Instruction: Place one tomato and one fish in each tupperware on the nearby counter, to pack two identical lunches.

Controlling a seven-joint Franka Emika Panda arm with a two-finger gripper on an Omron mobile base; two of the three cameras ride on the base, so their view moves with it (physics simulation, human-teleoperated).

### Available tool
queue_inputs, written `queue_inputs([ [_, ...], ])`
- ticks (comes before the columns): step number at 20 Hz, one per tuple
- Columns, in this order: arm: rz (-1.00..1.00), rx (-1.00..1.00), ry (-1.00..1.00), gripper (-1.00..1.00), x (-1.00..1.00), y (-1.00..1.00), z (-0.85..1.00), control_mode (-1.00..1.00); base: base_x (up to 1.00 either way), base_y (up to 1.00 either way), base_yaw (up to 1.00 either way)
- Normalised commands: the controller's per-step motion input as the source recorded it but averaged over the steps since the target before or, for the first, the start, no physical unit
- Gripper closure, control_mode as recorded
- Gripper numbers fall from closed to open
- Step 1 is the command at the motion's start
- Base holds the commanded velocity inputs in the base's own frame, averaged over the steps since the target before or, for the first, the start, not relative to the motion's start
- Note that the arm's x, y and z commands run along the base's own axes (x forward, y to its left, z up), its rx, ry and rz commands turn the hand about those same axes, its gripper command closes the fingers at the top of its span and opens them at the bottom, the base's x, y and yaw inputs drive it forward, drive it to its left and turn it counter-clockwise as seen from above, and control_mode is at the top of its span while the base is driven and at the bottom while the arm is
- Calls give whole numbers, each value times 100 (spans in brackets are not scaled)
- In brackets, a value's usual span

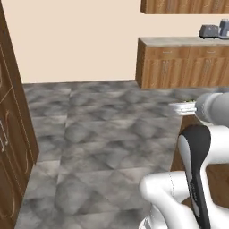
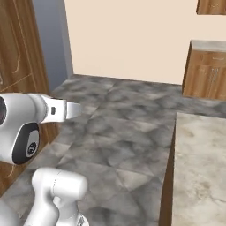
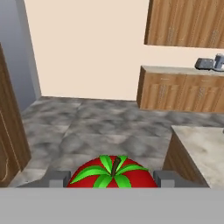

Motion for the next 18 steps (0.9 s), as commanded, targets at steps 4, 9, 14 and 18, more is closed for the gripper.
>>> queue_inputs([
  [4,0,0,0,100,0,0,0,100,100,7,-17],
  [9,0,0,0,100,0,0,0,100,100,0,-18],
  [14,0,0,0,100,0,0,0,100,98,0,-23],
  [18,0,0,0,100,0,0,0,100,64,0,-29],
])
